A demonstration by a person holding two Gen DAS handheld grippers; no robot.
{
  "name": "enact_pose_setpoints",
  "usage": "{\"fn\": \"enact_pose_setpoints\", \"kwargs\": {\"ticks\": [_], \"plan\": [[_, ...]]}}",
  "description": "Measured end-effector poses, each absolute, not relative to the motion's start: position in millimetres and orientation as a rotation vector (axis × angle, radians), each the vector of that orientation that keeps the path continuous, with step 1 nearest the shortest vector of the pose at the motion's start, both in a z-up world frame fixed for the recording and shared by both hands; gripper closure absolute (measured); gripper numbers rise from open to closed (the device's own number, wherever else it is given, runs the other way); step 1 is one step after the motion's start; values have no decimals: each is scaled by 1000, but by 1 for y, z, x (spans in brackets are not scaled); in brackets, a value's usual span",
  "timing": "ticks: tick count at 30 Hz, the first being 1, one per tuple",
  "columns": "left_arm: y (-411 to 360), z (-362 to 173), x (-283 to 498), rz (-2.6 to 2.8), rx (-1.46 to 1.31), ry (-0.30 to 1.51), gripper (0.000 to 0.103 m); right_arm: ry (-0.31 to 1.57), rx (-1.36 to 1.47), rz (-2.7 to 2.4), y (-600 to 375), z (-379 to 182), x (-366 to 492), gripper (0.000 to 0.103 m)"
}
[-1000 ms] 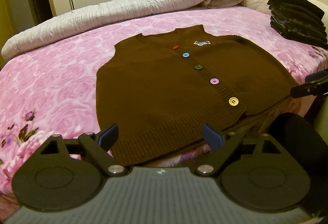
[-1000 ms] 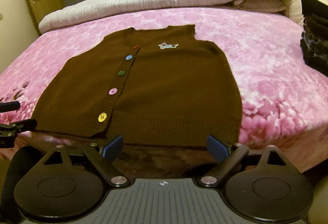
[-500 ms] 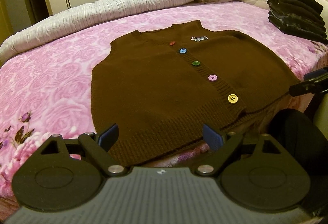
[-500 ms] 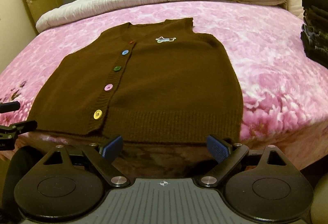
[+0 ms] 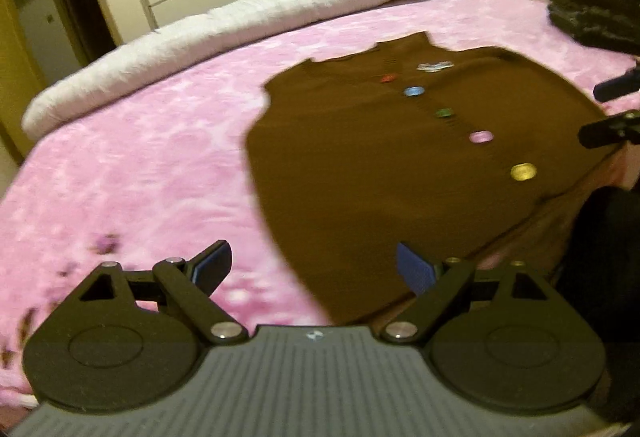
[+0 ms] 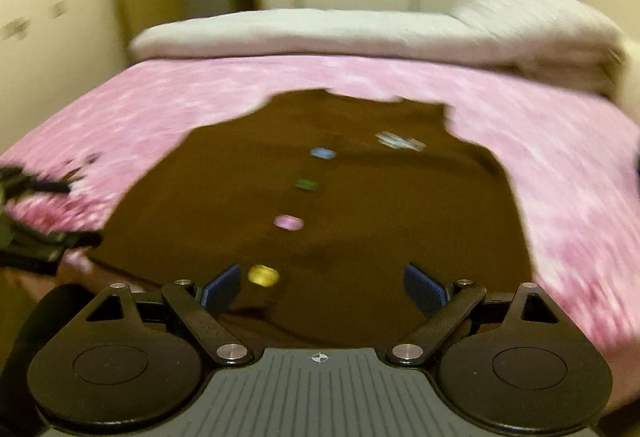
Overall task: Fold clothes
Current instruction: 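Grasp the brown vest side edge with the right gripper while the left gripper grasps the hem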
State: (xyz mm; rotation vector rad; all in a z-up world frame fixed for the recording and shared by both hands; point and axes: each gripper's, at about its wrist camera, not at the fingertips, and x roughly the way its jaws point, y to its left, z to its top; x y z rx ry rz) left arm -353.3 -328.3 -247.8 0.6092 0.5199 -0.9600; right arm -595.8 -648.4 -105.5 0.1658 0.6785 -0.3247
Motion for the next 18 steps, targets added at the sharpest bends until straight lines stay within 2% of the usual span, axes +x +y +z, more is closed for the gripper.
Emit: {"fn": "enact_pose_setpoints", "kwargs": {"ticks": [4,6,8,13,18], "plan": [[-303,-242,-324,-879,622,504,16,668,53,-180,-611,-106,-559,16],[-290,-240,-311,-843,612,505,16,670,10,-93,-590,-112,-541,38],[-277,-239,-301,-819,587,515,16,681,-29,-5,-568,-120,-523,48],[-252,-247,-287,-787,550,549,16,701,-145,172,-517,-141,-488,53],[-244,-256,-280,-787,533,573,16,732,-256,244,-482,-165,-461,65]]}}
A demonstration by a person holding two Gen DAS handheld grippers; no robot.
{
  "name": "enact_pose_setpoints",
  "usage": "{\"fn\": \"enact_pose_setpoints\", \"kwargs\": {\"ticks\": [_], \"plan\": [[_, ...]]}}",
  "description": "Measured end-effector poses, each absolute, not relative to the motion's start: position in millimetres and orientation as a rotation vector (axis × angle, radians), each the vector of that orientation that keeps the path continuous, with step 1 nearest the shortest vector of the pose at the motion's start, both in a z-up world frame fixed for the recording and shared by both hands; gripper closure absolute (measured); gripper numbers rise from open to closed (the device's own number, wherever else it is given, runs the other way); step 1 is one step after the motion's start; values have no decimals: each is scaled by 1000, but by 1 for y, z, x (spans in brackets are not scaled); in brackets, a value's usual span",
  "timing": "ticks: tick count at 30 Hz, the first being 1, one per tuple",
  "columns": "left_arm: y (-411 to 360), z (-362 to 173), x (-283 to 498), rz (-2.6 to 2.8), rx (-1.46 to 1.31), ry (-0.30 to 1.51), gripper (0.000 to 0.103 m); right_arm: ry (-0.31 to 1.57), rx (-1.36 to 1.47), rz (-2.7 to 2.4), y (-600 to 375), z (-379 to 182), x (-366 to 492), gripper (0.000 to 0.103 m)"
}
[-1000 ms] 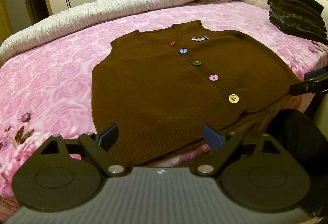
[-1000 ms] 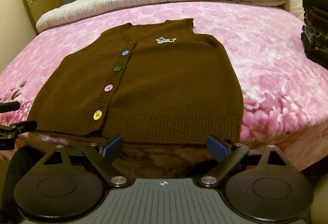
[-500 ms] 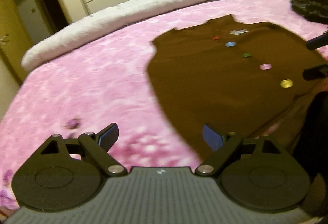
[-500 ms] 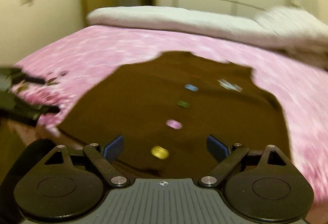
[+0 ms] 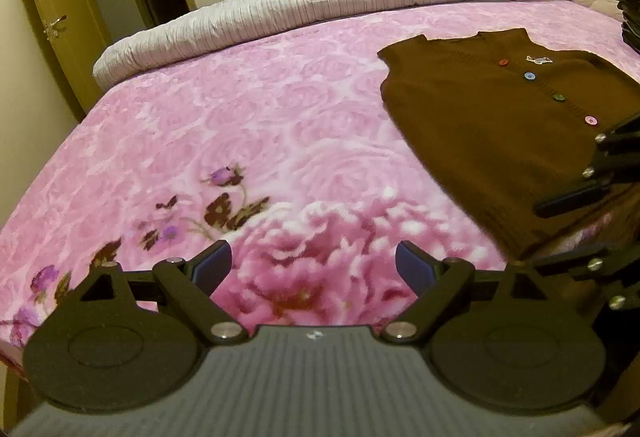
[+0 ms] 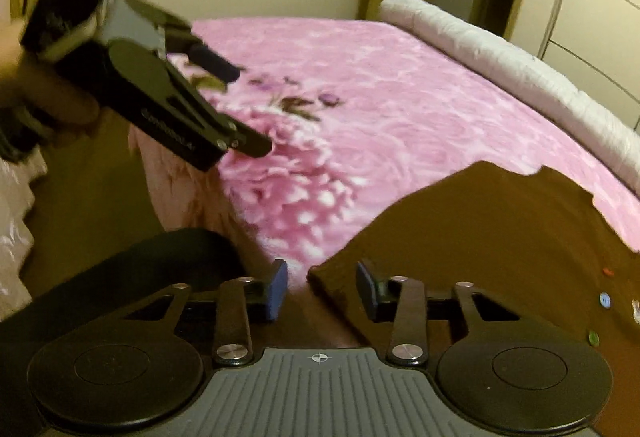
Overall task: Fold clothes
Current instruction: 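Grasp the brown vest side edge with the right gripper while the left gripper grasps the hem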
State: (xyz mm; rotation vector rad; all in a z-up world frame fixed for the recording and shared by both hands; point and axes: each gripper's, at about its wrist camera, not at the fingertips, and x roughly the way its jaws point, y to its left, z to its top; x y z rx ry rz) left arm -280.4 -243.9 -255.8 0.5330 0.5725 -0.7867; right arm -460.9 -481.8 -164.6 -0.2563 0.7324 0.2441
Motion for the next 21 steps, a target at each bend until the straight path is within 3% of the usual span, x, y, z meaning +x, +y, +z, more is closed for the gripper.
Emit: {"fn": "enact_pose_setpoints", "kwargs": {"ticks": [7,11,21], "plan": [[-252,-260,-272,-837,532,548,16,774,-381,217,-474,-190,-447,66],[-267,-258,-254,-900,498,556,17,758,-420,216,-478,-189,-452,95],[-363,-257,-161,-1132,168,762,21,651,-144,202,-528,-147,-471,96]]}}
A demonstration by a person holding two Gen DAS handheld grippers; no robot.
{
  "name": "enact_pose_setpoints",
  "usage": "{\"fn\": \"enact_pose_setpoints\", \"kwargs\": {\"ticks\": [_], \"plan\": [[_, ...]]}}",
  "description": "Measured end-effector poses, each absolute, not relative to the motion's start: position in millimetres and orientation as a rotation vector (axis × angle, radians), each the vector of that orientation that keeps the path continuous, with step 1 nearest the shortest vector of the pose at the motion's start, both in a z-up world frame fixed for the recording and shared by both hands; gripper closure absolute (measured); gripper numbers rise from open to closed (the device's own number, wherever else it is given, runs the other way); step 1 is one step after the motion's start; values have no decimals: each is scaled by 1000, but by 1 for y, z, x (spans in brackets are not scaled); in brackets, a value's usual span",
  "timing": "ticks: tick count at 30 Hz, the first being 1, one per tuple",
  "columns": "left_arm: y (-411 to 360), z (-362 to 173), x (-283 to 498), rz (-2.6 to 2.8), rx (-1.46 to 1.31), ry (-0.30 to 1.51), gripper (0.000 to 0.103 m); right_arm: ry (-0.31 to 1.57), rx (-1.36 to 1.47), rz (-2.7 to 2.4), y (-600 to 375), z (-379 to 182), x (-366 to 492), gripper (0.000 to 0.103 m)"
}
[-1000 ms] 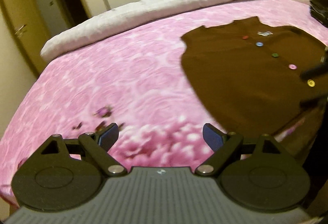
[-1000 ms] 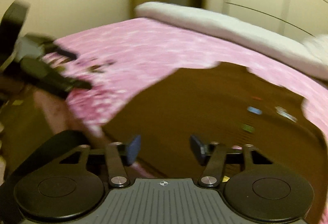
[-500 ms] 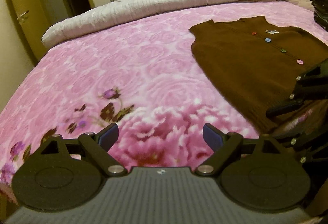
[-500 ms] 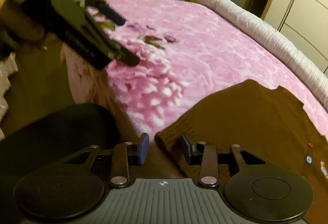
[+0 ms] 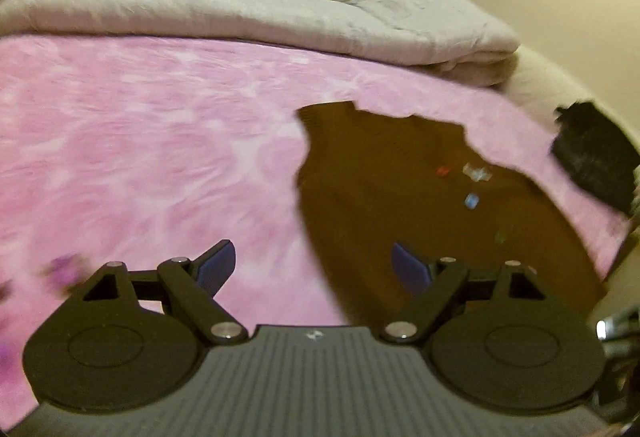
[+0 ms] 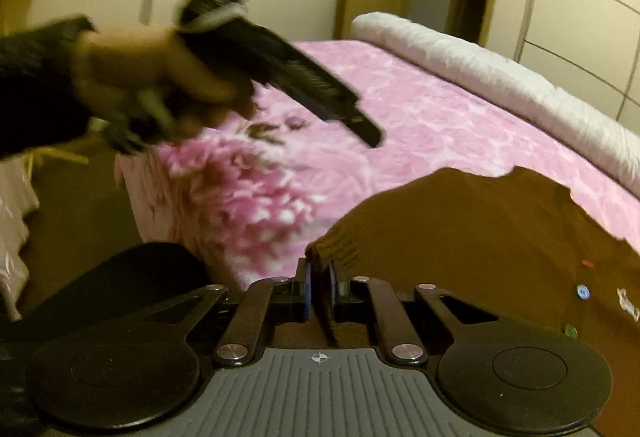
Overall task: Fold clothes
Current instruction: 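Grasp the brown vest side edge with the right gripper while the left gripper grasps the hem, then lift the vest with both grippers and fold it in half lengthwise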
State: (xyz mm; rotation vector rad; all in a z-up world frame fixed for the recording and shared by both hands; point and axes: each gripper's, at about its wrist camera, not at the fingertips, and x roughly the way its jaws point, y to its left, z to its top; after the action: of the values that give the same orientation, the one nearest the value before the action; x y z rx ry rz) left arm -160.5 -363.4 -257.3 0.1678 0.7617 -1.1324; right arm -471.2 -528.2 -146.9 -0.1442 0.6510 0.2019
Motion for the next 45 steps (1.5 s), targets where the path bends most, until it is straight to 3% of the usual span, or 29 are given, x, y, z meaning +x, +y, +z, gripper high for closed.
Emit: {"fn": "enact_pose_setpoints", "kwargs": {"ticks": [2,4,11,12,13,14,20,25,31,36,38,40,45], "plan": [[-391,-265,-142,-1168,130,802,26,630,-85,227,-541,-141,-475,96],[-413,-279,-120,-1167,93,880,39,626,-68,235,-549,-138,-475,96],[-454,-310,-81,-1167,25,1035,49,634,-5,238,-573,-145,-466,96],[-456,-310,-79,-1164,15,1040,65,635,4,241,-577,-145,-466,96],[-458,-310,-79,-1167,14,1051,93,635,14,244,-579,-146,-466,96],[-459,-310,-79,-1169,14,1061,101,632,27,248,-581,-146,-467,96],[-464,-281,-100,-1151,72,985,101,584,96,260,-593,-140,-478,96],[-497,-225,-136,-1186,123,885,101,468,186,197,-626,-119,-504,96],[-593,-173,-208,-1308,181,778,101,290,356,-8,-708,-94,-584,97],[-703,-177,-291,-1446,252,737,100,207,482,-259,-776,-100,-674,97],[-740,-194,-322,-1495,307,756,95,234,550,-329,-792,-118,-695,97],[-756,-210,-336,-1511,344,783,82,260,617,-400,-808,-137,-716,97],[-751,-236,-340,-1481,418,803,72,311,703,-429,-822,-167,-729,97]]}}
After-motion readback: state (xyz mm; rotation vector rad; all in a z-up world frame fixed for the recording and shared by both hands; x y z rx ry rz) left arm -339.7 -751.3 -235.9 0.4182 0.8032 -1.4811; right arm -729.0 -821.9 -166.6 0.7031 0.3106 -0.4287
